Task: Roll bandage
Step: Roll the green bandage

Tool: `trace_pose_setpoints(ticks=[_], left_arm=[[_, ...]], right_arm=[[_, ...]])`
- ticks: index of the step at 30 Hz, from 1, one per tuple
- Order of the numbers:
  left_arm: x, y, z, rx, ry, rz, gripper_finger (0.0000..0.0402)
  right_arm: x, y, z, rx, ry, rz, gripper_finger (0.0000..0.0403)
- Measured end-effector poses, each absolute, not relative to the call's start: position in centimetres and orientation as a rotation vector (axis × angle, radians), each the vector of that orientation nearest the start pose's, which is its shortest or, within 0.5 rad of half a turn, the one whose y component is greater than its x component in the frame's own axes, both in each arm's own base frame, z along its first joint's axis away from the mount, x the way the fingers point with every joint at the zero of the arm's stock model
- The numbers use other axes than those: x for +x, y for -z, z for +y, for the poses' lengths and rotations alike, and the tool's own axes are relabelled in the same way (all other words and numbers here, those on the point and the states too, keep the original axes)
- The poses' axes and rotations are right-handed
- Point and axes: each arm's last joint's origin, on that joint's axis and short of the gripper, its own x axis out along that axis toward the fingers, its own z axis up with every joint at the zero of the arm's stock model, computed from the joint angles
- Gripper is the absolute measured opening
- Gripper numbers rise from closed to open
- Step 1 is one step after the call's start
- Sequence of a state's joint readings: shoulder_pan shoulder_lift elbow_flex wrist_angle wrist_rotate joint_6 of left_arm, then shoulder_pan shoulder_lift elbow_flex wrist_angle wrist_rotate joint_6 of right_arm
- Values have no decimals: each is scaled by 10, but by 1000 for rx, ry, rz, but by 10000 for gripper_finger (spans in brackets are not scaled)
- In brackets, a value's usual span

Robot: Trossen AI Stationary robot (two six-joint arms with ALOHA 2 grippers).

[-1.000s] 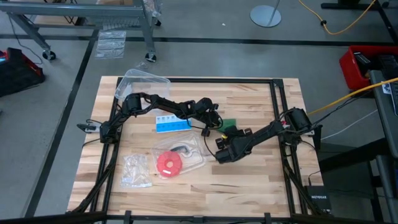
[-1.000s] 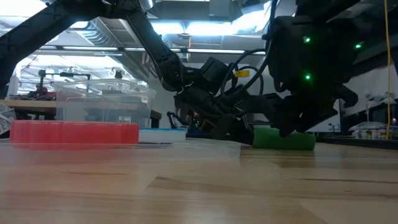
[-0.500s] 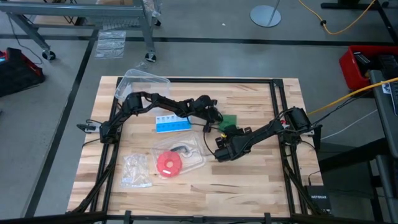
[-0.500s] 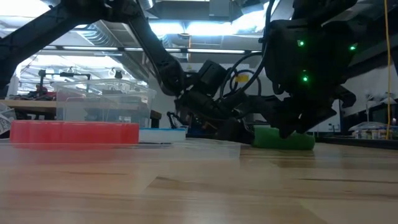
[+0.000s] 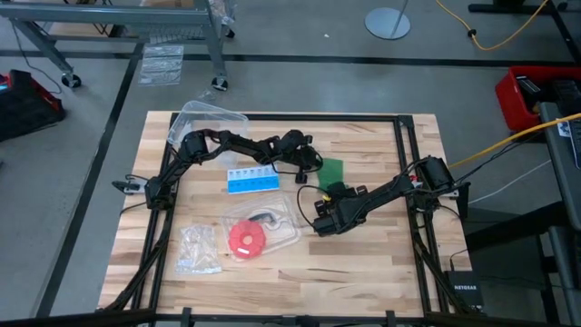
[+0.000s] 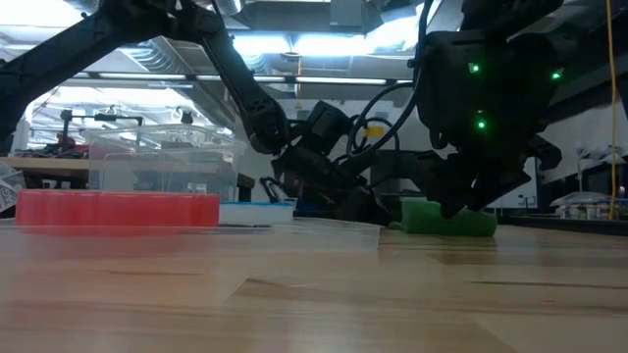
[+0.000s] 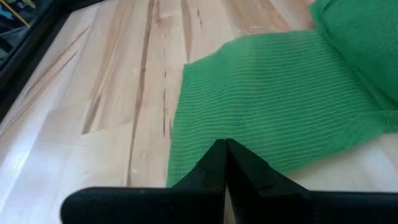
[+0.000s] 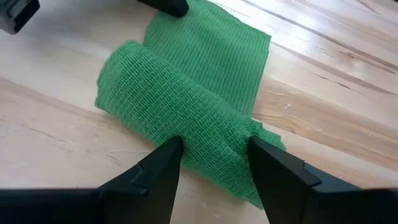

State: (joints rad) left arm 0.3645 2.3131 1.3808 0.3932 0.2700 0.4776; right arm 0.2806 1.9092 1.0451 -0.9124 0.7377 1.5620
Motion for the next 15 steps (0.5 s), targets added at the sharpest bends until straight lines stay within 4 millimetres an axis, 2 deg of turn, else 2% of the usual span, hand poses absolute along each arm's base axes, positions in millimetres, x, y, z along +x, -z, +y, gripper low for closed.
trace_pose_setpoints(ticks=[15], left_arm=[[446,-89,161,321,49,530,1]], right_arm=[[290,-123,52,366,1320,808,193]])
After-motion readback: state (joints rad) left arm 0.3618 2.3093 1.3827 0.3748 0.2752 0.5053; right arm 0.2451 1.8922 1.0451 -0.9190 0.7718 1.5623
